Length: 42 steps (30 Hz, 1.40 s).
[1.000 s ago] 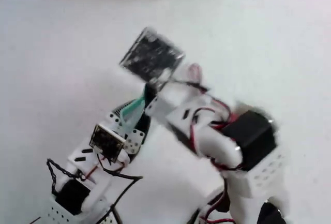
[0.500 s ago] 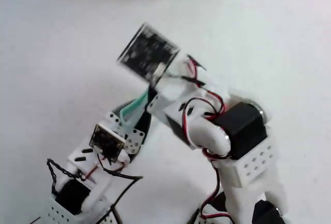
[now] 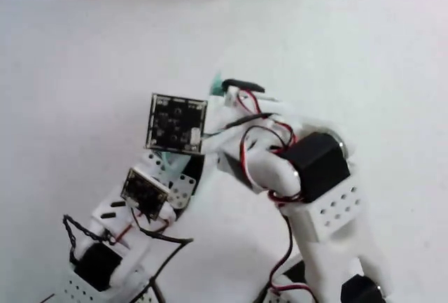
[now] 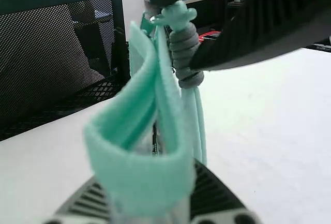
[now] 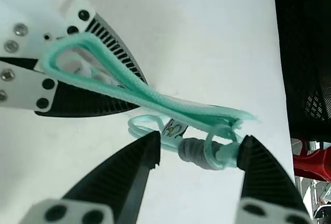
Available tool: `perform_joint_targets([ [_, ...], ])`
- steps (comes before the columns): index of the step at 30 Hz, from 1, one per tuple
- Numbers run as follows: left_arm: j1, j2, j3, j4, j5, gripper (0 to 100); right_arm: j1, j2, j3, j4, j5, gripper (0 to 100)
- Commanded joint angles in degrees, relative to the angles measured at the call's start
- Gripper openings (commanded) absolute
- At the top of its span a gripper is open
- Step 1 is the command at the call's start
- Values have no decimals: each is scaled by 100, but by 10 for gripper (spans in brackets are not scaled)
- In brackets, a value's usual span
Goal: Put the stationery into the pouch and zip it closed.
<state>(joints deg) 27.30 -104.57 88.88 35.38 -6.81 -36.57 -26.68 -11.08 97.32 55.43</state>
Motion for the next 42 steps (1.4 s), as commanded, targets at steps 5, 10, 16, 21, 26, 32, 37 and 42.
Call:
perform_joint_targets([
  [5,-136,31,18,-88,-97,24,66,-57,-141,-400,132,226],
  [10,-136,31,18,-88,-97,24,66,-66,229,-927,141,127],
  [16,-136,31,18,-88,-97,24,57,-119,580,-1086,668,64],
  [21,-136,31,18,-88,-97,24,66,-409,571,-1077,782,19],
  [26,-136,31,18,-88,-88,24,75,-637,589,-1059,809,20],
  [32,-136,31,35,-88,-88,24,-400,-673,554,-866,352,20],
  [37,-136,31,35,-97,-97,24,-1719,-708,545,-523,-413,20],
  [42,-163,31,35,-97,-97,24,-2492,-716,484,-453,-932,20],
])
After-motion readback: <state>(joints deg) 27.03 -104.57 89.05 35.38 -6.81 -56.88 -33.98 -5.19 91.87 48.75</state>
